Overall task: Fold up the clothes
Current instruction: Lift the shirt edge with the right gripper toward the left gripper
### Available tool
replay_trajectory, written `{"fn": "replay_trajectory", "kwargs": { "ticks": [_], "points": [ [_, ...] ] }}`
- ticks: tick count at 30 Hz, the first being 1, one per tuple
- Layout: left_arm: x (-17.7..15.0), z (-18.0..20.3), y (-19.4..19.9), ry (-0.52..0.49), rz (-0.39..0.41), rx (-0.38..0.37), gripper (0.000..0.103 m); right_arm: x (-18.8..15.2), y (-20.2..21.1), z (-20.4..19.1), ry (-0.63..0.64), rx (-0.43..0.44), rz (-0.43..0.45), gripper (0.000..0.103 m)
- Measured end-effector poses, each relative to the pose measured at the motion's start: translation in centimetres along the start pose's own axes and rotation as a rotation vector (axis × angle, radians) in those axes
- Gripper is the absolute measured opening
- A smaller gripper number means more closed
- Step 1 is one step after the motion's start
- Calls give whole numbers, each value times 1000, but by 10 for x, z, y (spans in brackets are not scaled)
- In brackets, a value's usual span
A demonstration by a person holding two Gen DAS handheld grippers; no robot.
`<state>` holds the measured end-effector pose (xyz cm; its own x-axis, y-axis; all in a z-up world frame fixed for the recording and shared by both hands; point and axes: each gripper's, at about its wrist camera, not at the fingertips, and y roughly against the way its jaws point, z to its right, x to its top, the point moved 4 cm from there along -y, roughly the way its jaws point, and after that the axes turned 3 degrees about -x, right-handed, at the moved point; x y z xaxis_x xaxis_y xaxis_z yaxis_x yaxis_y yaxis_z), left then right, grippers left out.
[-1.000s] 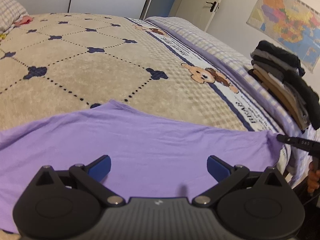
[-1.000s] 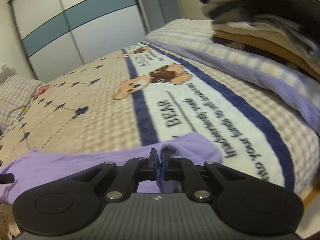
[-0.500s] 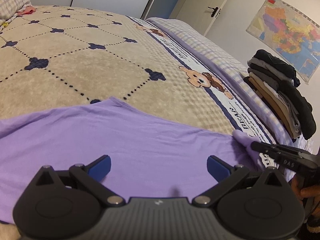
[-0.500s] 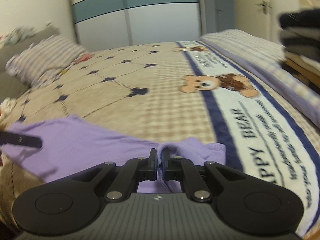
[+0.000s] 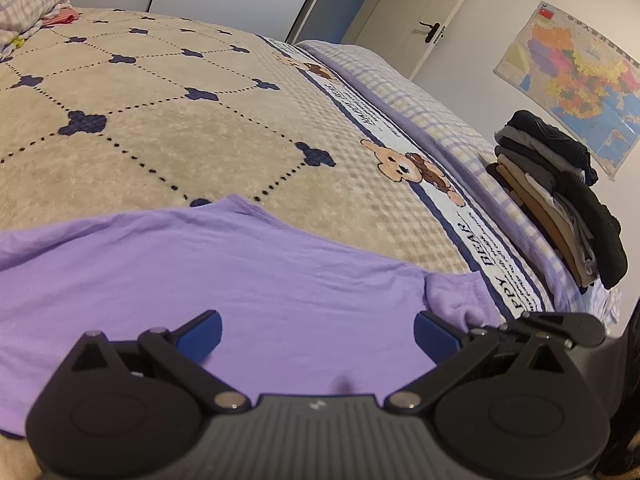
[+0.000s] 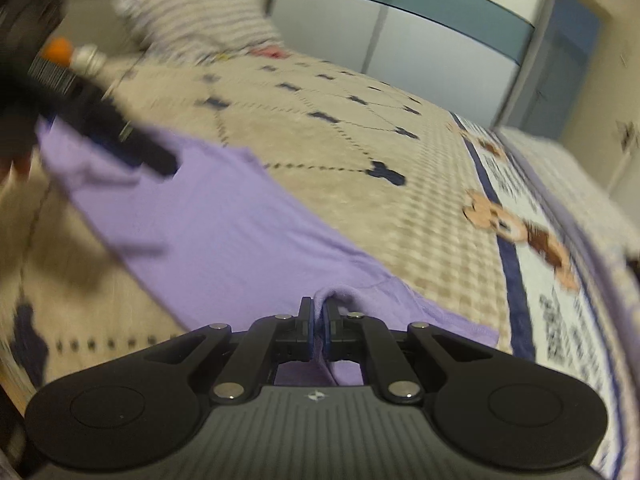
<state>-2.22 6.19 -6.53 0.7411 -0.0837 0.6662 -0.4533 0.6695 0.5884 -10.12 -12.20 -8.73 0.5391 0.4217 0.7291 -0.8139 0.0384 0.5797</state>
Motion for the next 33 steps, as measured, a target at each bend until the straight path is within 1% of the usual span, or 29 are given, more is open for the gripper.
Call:
{"fn": "replay_trajectory", "kwargs": {
  "ticks": [2, 5, 10, 14, 19, 22, 27, 29, 31, 33],
  "points": [
    [0, 1, 0, 3, 2, -5, 103, 0, 0, -11, 94, -28, 10, 5],
    [1, 1, 1, 19, 5, -27, 103, 2, 3, -19, 163, -54, 30, 5],
    [2, -2, 1, 87, 6, -80, 103, 11, 6, -24, 185, -44, 56, 5],
    [3, -5, 0, 139, 6, -118, 101, 17, 6, -33, 235, -40, 78, 5],
    [3, -5, 0, 176, -1, -161, 95, 18, 7, -53, 362, -40, 111, 5],
    [3, -2, -3, 197, -8, -208, 93, 17, 9, -64, 429, -39, 125, 5],
    [1, 1, -14, 266, -38, -285, 92, 17, 14, -76, 490, -36, 150, 5],
    [0, 3, -22, 286, -64, -306, 89, 17, 16, -79, 504, -35, 156, 5],
    [-1, 7, -32, 299, -94, -322, 79, 18, 16, -80, 511, -41, 160, 5],
    [-1, 11, -41, 301, -118, -325, 73, 19, 16, -80, 514, -45, 166, 5]
  ]
}}
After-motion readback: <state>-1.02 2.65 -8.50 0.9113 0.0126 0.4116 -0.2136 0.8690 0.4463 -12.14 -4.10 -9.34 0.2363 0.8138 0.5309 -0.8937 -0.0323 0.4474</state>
